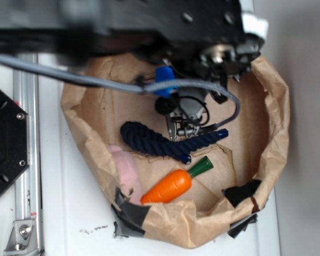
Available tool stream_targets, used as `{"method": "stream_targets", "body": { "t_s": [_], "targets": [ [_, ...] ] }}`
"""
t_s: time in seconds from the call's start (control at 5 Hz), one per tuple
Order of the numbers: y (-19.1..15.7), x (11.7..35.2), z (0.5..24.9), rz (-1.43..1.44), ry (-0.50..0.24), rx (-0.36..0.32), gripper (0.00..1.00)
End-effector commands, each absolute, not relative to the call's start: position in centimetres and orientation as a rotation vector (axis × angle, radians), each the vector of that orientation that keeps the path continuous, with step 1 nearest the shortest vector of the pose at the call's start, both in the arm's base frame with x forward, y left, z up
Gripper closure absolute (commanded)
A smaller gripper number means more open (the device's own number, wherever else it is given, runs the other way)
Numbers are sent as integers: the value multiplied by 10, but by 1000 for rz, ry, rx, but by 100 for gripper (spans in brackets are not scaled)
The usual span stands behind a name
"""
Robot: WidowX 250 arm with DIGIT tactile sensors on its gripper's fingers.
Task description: Grab the blue sponge.
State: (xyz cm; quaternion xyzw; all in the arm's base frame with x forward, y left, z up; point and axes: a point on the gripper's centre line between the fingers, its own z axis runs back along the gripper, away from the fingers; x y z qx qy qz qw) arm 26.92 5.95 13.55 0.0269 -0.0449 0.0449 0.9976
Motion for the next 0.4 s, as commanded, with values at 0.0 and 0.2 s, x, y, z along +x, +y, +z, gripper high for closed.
{"method": "stream_targets", "body": {
  "t_s": [0.0,0.2],
  "targets": [
    [44,259,194,89,-221,1,100],
    [31,256,191,77,-192,5,100]
  ]
}}
